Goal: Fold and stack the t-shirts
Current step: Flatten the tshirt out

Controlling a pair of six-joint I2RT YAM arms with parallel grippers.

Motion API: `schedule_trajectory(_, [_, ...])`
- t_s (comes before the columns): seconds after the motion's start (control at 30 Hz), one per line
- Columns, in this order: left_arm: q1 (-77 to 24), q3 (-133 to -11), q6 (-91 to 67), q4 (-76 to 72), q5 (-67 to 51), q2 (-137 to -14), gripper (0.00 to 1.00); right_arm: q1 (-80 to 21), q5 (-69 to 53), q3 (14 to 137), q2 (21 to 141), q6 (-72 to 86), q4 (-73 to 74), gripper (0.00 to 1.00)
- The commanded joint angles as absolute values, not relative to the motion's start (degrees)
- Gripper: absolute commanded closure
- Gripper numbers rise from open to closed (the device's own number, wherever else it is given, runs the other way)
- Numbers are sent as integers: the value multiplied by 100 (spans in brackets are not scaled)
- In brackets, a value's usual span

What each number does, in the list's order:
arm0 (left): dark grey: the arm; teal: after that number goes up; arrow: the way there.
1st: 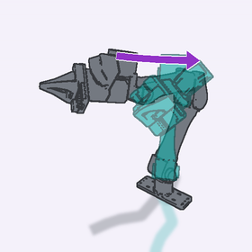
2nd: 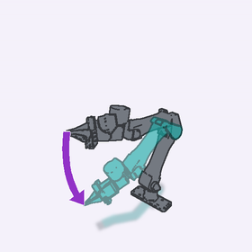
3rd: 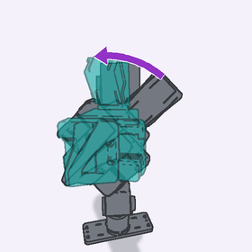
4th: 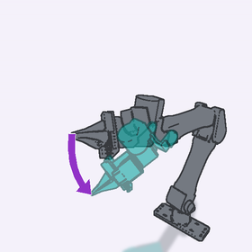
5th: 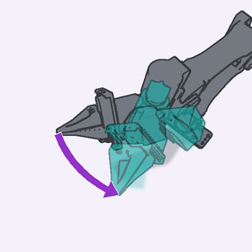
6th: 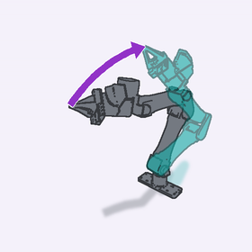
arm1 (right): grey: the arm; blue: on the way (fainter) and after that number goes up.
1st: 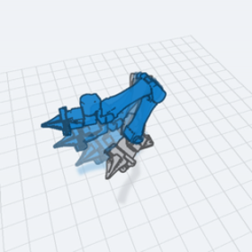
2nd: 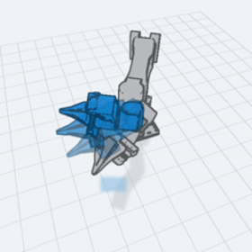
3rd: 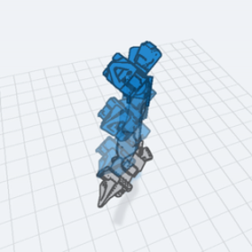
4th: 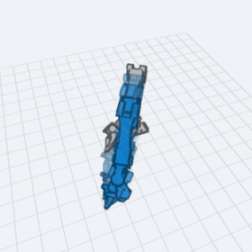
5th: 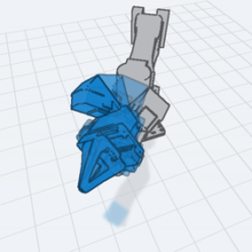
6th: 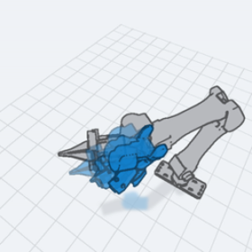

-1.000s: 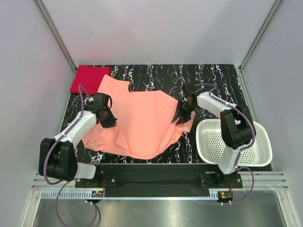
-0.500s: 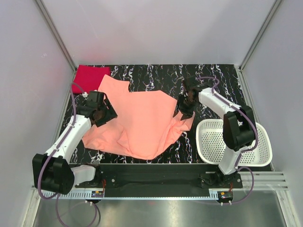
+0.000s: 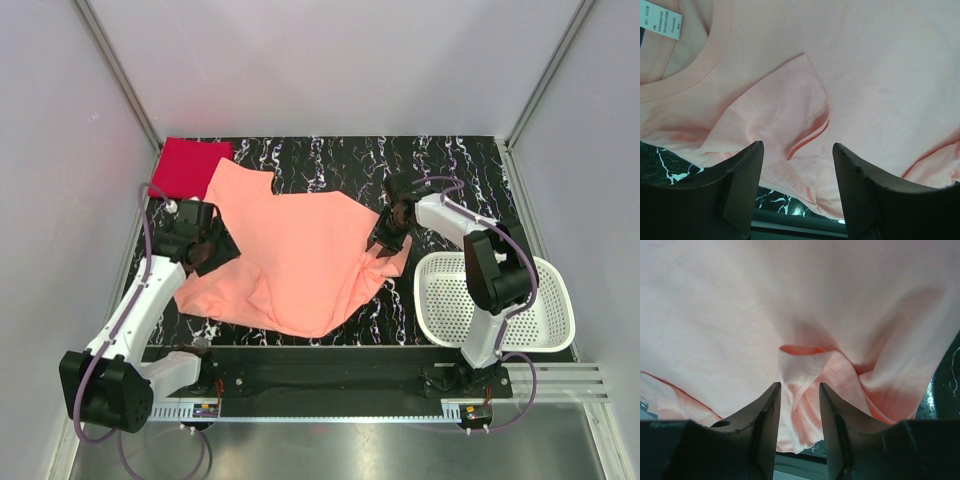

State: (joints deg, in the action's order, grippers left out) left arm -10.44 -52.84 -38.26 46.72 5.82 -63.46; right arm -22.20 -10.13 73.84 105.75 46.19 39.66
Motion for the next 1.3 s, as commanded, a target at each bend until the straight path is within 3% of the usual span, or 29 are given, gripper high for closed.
schedule_trajectory(0.0, [-993,-5273,-3674,4711,686,-6100,38,-2241,-835,7357,10722,4825,3665,57])
schedule_trajectory(0.13, [-941,-5309,-3595,4808,677,-6073,38,-2233,-800,7365,10837,4834,3568,63])
schedule_trajectory(0.33, [-817,-5291,-3507,4851,598,-5994,37,-2232,-756,7400,11056,4834,3533,65])
schedule_trajectory(0.6, [-422,-5370,-3402,5115,528,-5976,25,-2233,-721,7348,11171,4878,3463,69])
schedule_trajectory(0.8, [-176,-5344,-3366,5168,606,-5985,25,-2241,-625,7479,11154,4773,3594,88])
schedule_trajectory(0.83, [-167,-5318,-3375,5081,606,-6011,25,-2241,-589,7514,11049,4746,3734,97])
schedule_trajectory(0.87, [-132,-5300,-3366,5028,598,-6047,25,-2241,-554,7558,10987,4694,3822,100])
schedule_trajectory(1.27, [-88,-5440,-3104,4281,-193,-7488,30,-2241,-281,7753,9783,4008,4702,100])
